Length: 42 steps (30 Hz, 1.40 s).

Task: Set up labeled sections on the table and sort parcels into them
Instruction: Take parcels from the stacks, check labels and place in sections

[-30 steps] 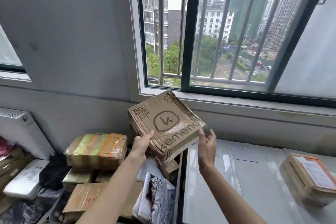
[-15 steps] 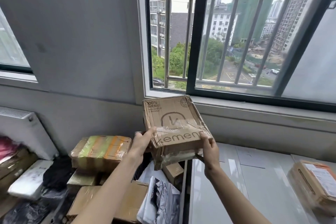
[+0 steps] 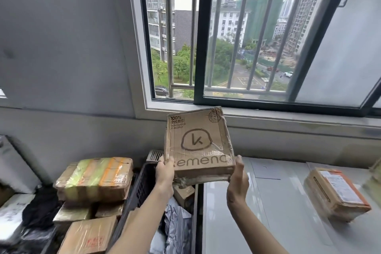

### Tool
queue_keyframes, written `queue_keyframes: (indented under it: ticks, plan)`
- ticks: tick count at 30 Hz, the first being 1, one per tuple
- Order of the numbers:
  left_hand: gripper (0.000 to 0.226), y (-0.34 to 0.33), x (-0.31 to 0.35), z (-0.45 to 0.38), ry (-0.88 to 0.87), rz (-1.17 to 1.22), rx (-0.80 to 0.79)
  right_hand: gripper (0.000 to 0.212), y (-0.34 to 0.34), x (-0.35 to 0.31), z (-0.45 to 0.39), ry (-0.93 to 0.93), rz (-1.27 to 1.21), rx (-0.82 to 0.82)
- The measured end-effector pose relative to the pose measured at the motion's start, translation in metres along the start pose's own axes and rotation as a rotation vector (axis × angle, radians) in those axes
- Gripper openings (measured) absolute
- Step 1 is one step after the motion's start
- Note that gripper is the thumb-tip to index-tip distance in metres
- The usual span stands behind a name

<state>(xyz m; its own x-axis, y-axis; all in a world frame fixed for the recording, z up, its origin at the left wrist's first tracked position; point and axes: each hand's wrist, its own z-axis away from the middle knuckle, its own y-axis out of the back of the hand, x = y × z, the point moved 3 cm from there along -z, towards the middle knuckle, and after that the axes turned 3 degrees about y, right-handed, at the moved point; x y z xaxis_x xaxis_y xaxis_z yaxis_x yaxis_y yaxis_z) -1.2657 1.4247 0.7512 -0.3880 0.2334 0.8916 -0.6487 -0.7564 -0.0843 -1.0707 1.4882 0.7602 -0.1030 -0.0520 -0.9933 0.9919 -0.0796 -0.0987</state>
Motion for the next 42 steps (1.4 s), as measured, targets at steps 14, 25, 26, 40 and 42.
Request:
queue_keyframes:
  ticks: [14, 25, 26, 40, 42]
  plan:
    - [0.031, -0.062, -0.014, 0.004, 0.194, 0.006, -0.400, 0.064, 0.084, -0.018, -0.068, -0.324, -0.099, -0.269]
    - [0.043, -0.175, -0.005, 0.082, -0.333, -0.275, -0.157, 0.035, 0.157, -0.042, -0.107, -0.069, -0.043, -0.150]
    - [0.040, -0.195, -0.002, 0.096, -0.329, -0.210, -0.256, 0.031, 0.163, -0.047, -0.110, -0.014, 0.018, -0.124]
    - [0.020, -0.247, -0.043, 0.102, -0.073, 0.091, -0.207, 0.024, 0.230, -0.071, -0.141, 0.139, 0.086, -0.045]
    - [0.029, -0.239, -0.046, 0.100, 0.019, 0.173, -0.292, 0.013, 0.245, -0.068, -0.153, 0.125, 0.117, -0.026]
